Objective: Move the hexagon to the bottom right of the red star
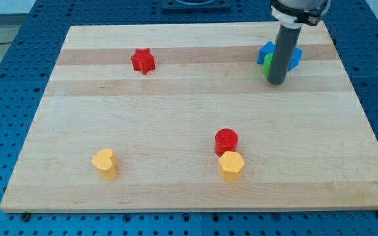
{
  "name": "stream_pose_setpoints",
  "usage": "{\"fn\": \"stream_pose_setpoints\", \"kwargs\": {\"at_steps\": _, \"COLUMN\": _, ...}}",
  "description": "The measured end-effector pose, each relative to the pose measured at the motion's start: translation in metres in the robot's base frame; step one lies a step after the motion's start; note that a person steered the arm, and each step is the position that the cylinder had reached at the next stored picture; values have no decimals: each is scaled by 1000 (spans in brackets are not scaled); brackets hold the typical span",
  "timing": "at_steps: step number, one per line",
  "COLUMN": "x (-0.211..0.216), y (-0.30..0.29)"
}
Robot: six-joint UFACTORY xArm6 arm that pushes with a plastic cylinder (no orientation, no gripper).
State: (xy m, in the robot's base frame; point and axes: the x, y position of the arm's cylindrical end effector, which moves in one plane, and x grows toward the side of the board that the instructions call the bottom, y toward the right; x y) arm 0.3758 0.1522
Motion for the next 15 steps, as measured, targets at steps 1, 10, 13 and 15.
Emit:
{"fn": "stream_pose_setpoints", "kwargs": {"at_steps": 1, "x": 34, "y": 1}}
{"fn": "stream_pose_setpoints", "kwargs": {"at_steps": 10, "x": 162, "y": -154}}
{"fn": "stream_pose_setpoints", "kwargs": {"at_steps": 13, "x": 123, "y": -147}}
{"fn": "stream_pose_setpoints", "kwargs": {"at_steps": 15, "x": 88, "y": -161}}
